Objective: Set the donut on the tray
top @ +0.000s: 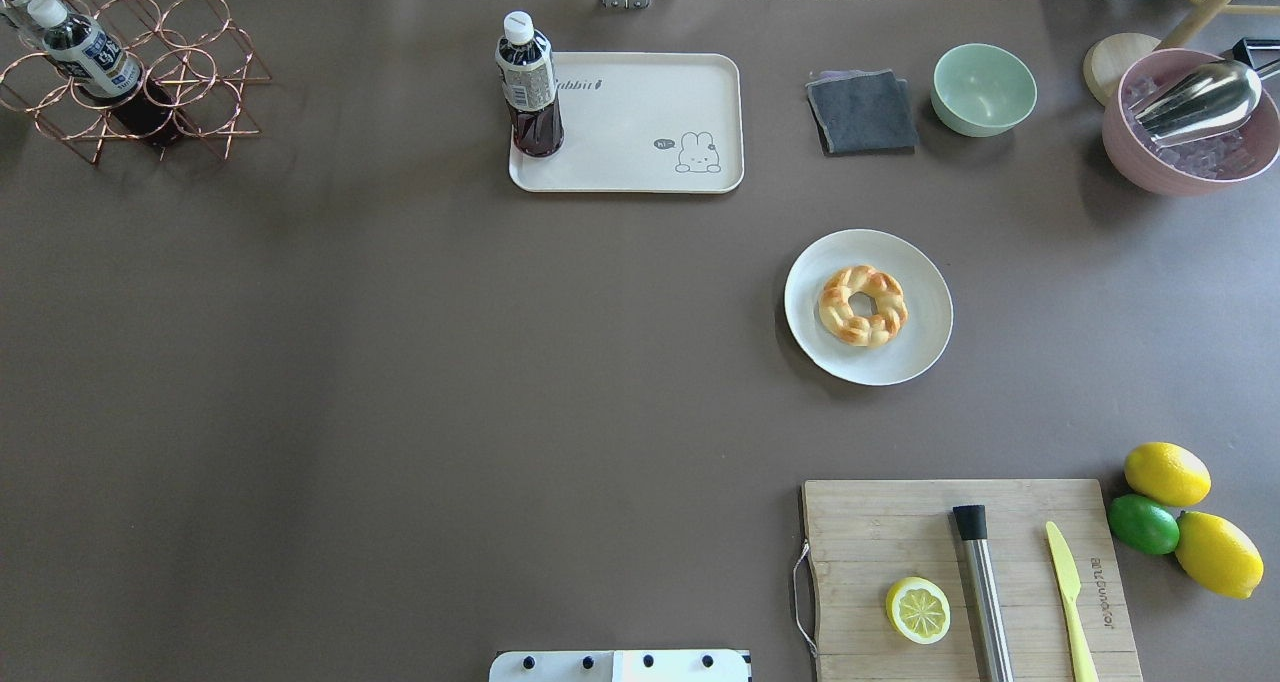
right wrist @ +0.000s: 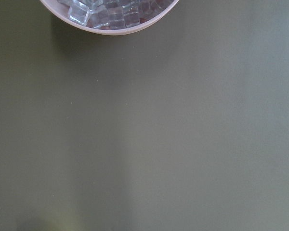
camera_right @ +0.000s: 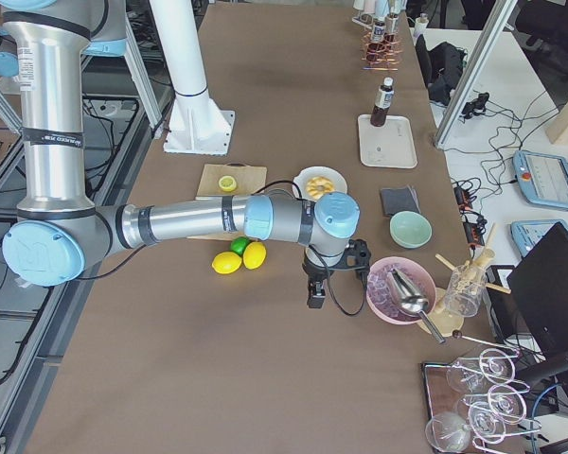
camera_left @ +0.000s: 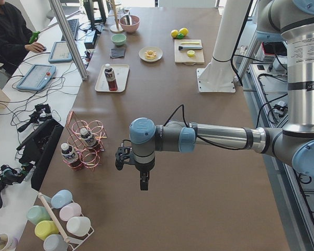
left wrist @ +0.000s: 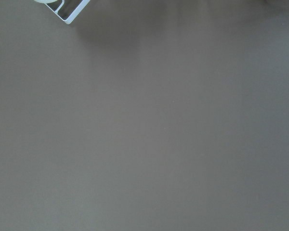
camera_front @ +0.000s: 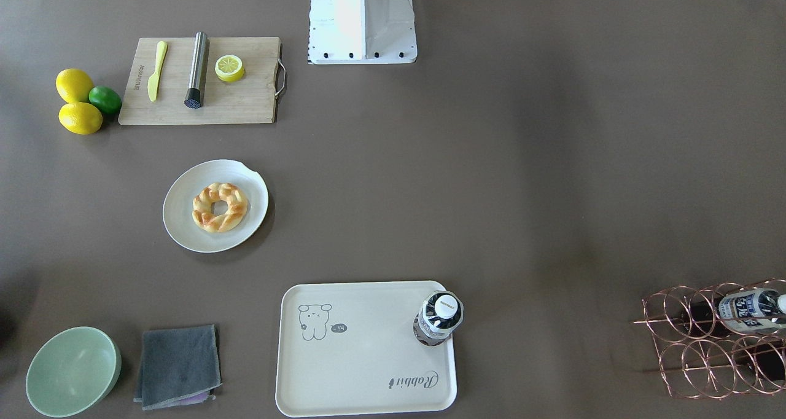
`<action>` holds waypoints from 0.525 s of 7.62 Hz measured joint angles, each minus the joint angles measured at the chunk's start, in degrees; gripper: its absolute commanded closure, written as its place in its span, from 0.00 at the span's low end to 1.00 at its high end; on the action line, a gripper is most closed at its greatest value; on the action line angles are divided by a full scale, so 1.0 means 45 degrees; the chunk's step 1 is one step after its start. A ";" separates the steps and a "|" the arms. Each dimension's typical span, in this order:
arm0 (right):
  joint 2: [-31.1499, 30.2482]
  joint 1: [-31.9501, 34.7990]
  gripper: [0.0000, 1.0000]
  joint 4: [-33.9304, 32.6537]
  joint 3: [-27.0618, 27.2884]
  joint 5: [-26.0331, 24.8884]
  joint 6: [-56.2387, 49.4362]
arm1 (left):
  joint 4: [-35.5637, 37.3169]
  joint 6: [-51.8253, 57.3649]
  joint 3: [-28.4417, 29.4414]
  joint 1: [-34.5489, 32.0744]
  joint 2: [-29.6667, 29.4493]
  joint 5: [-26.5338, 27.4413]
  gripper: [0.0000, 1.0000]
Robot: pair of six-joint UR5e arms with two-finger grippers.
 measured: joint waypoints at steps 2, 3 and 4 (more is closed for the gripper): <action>-0.0052 0.0000 0.00 -0.0009 0.0000 0.0000 0.0001 | 0.0000 -0.0005 -0.0005 -0.0003 -0.0023 0.0000 0.02; -0.0073 0.0000 0.00 -0.0002 -0.0002 0.0000 0.0001 | 0.0000 -0.0007 -0.0011 -0.0002 -0.0030 -0.0009 0.02; -0.0081 -0.0001 0.00 0.0004 -0.0005 0.0000 -0.0008 | 0.0000 -0.0008 -0.0015 0.0001 -0.0045 -0.0015 0.02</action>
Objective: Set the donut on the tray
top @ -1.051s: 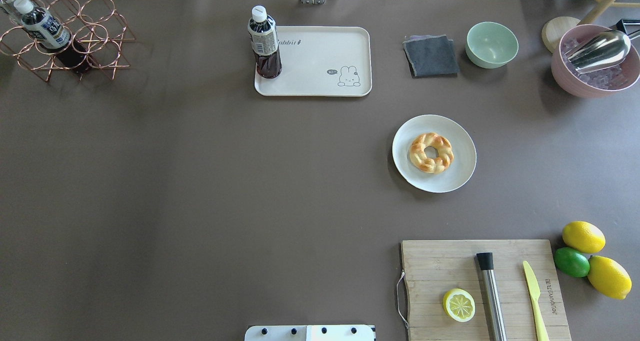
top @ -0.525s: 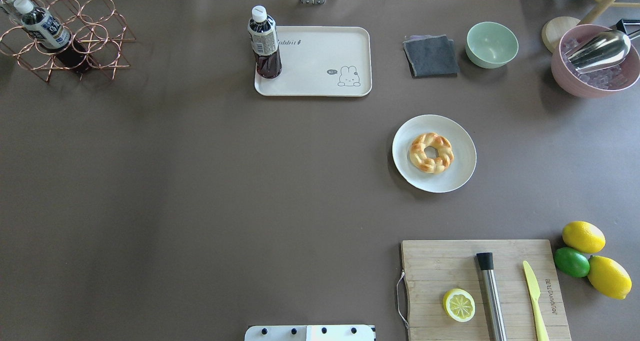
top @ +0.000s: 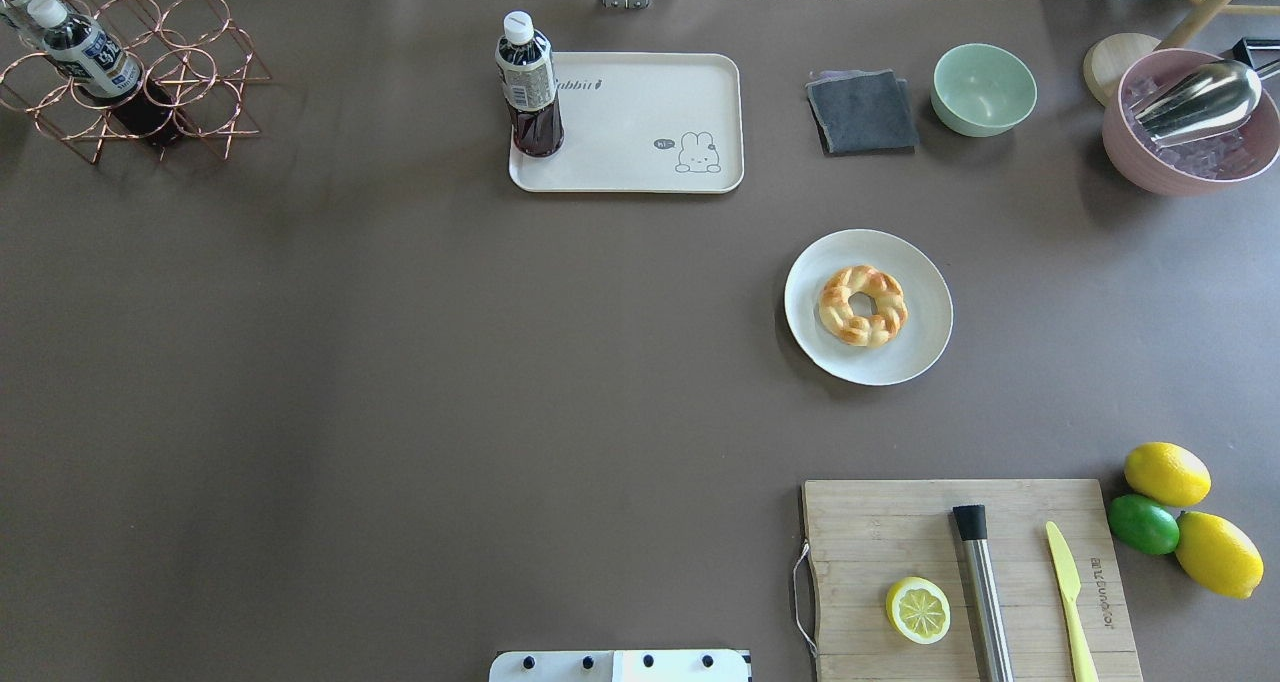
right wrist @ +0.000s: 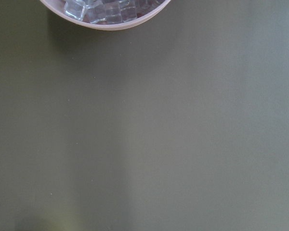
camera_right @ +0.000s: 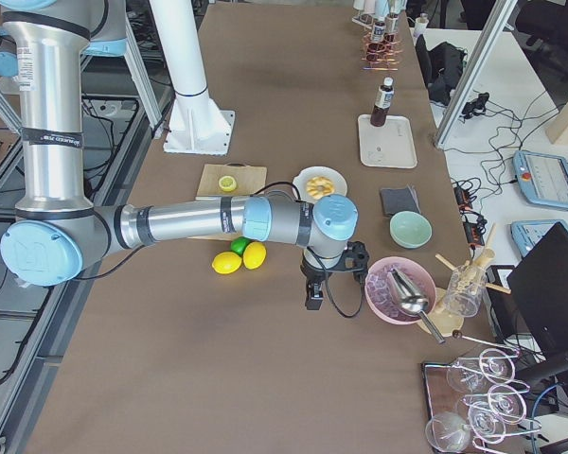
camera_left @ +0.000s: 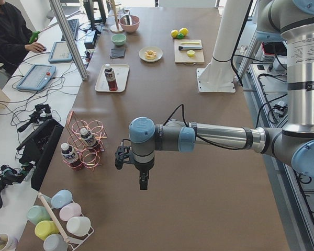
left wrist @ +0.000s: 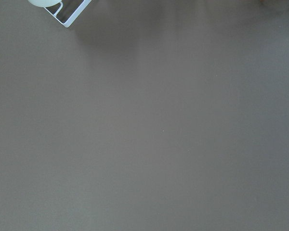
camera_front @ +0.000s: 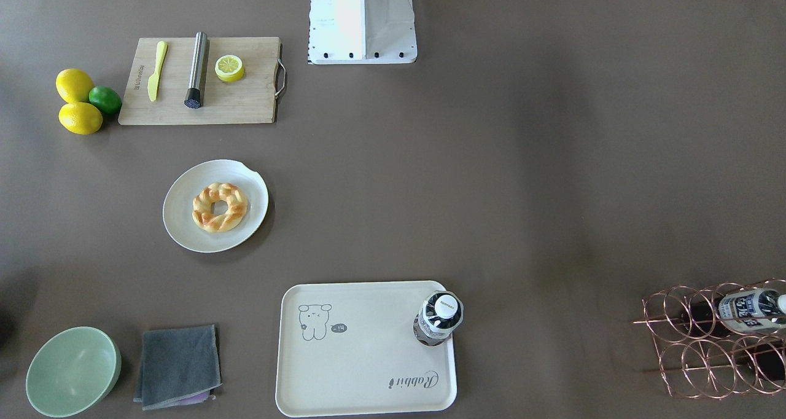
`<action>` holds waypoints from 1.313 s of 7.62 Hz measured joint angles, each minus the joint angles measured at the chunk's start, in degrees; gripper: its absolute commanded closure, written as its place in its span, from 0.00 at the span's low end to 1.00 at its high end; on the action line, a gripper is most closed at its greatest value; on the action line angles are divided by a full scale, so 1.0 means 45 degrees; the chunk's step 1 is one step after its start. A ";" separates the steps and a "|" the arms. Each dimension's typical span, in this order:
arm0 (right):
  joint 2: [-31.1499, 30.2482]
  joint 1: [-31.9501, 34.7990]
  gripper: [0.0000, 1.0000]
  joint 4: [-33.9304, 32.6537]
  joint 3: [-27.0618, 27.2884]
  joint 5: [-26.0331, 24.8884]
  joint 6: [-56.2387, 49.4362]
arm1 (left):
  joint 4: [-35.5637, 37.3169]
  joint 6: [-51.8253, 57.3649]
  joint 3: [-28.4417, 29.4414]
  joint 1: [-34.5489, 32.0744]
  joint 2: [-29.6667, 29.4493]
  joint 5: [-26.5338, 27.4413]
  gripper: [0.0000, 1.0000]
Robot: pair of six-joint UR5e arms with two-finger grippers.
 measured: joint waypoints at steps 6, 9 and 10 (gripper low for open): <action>0.0661 -0.1219 0.00 0.1265 0.0253 0.0033 0.3083 | 0.0000 0.0000 -0.0016 0.0002 -0.0021 -0.0004 0.02; 0.0823 -0.3897 0.00 0.6070 -0.0459 -0.0007 0.9011 | 0.0000 0.0015 -0.0011 0.0003 0.0019 0.0002 0.02; 0.0828 -0.4650 0.00 0.7772 -0.0975 -0.0100 1.0605 | 0.0000 0.0018 -0.0008 0.0002 0.0044 -0.0002 0.02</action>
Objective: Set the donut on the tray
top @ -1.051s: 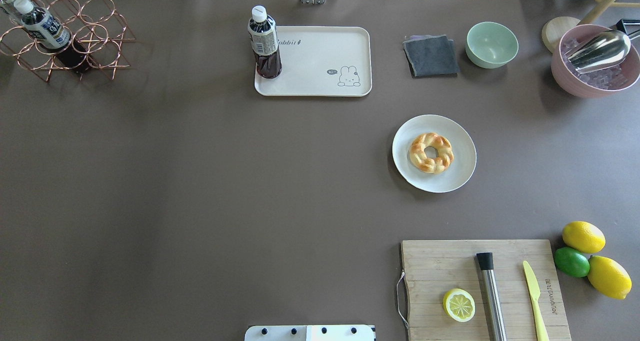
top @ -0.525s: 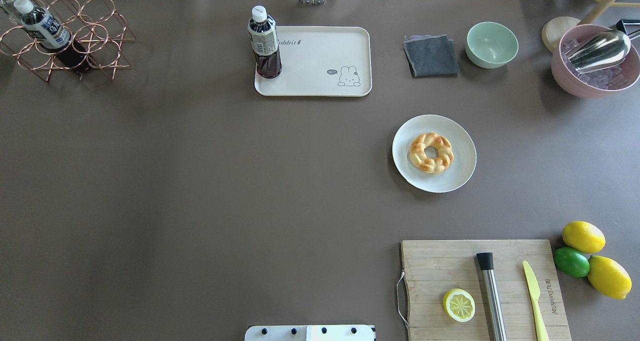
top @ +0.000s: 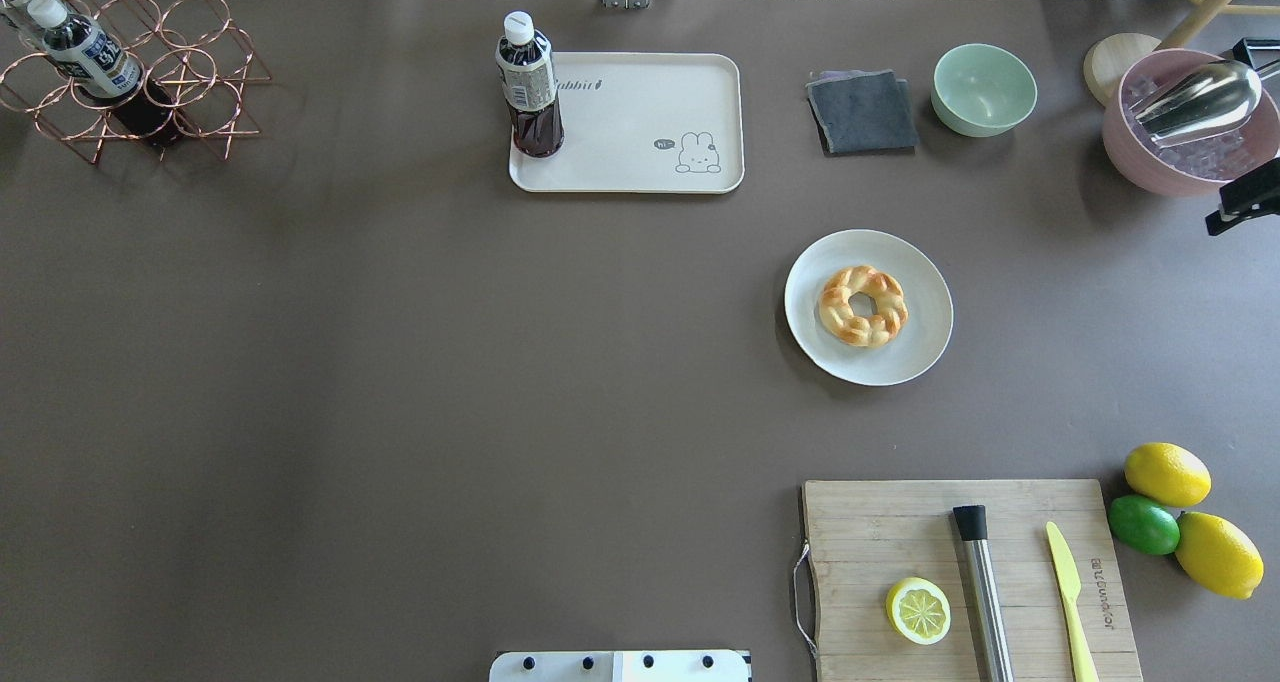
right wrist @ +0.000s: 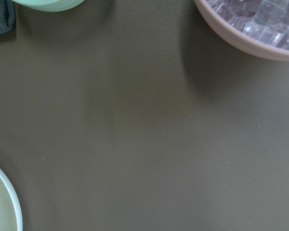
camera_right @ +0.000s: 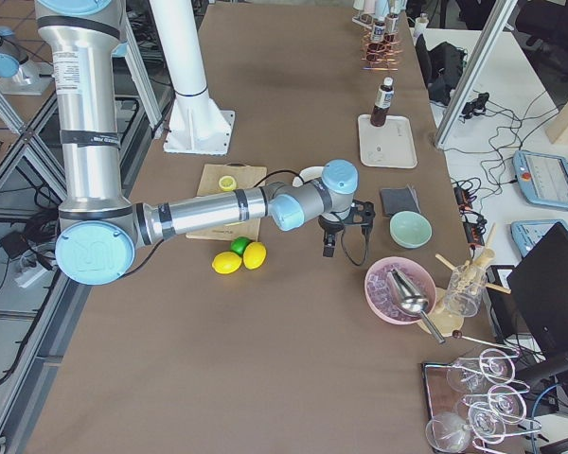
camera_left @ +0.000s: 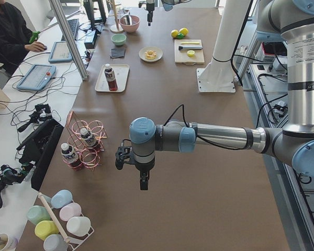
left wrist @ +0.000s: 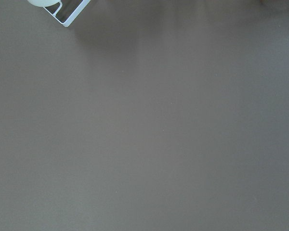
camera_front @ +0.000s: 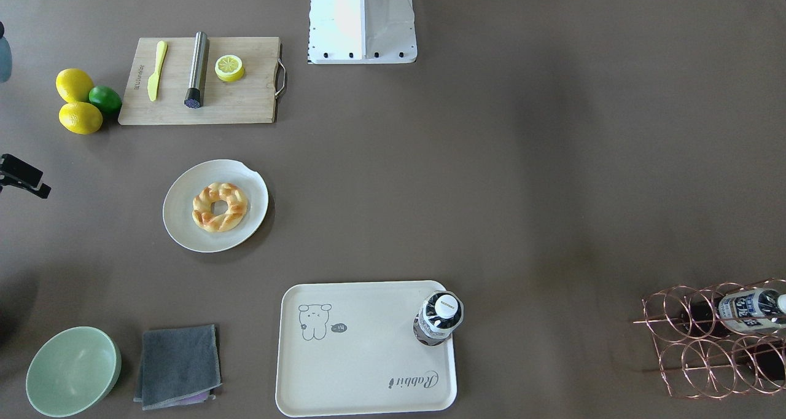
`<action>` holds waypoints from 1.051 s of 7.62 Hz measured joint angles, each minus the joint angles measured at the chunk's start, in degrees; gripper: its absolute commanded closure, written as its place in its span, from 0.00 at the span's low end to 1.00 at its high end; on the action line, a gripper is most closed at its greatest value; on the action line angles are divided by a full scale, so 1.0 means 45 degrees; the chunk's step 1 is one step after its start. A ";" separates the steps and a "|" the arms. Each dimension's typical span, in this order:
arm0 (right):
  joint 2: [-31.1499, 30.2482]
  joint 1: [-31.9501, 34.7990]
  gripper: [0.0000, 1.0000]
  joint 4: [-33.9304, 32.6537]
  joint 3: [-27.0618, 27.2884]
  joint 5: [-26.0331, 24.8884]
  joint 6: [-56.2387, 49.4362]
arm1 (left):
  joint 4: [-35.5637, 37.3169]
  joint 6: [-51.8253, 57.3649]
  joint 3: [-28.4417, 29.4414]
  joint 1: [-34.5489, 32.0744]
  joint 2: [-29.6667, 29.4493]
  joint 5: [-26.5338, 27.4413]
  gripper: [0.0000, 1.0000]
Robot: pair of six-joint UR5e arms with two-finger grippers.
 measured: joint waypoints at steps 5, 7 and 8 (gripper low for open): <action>0.0657 -0.3020 0.00 0.3715 -0.1104 -0.1498 0.4994 | 0.0000 0.0002 0.0004 0.0000 0.0024 0.0015 0.02; 0.0874 -0.3861 0.00 0.3767 -0.1089 -0.2087 0.5797 | 0.0000 0.0002 0.0004 0.0000 0.0013 0.0017 0.02; 0.1110 -0.4298 0.00 0.3773 -0.1091 -0.2414 0.6343 | 0.0000 0.0002 0.0005 0.0000 -0.0013 0.0018 0.02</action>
